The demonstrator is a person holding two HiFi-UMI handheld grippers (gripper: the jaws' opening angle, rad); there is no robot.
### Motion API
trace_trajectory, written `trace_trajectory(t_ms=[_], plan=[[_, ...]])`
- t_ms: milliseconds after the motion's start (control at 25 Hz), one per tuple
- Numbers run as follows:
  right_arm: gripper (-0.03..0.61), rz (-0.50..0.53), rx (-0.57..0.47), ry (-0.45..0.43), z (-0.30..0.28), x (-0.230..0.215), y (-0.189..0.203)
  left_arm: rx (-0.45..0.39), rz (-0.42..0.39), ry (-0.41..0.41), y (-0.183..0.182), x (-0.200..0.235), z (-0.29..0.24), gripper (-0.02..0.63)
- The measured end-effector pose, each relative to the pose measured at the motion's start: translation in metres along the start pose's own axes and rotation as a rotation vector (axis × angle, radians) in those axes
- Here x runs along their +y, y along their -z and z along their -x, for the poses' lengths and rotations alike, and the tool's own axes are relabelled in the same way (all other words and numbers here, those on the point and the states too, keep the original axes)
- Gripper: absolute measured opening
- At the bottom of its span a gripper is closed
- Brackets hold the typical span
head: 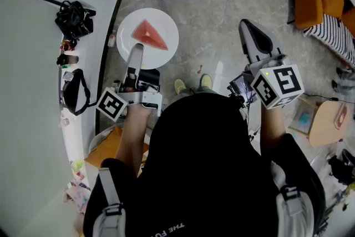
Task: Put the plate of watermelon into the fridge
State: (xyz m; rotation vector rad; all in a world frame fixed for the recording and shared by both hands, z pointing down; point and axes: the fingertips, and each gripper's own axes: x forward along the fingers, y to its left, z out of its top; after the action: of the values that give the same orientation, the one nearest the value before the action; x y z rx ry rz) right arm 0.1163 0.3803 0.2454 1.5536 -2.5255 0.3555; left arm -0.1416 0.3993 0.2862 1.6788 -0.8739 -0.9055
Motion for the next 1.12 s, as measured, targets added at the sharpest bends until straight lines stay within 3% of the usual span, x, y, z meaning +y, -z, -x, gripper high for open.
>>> trace_trajectory(t_ms=[520, 840, 1120], plan=[[0.009, -0.065, -0.036, -0.069, -0.004, 0.02, 0.011, 0.006, -0.024, 0.022, -0.005, 0.0, 0.007, 0.016], [0.009, -0.066, -0.013, -0.095, -0.032, 0.086, 0.013, -0.007, 0.0, 0.038, -0.051, 0.008, 0.045, 0.015], [0.009, -0.062, 0.001, -0.1, -0.05, 0.081, 0.007, -0.006, 0.014, -0.002, -0.055, 0.021, 0.035, 0.015]])
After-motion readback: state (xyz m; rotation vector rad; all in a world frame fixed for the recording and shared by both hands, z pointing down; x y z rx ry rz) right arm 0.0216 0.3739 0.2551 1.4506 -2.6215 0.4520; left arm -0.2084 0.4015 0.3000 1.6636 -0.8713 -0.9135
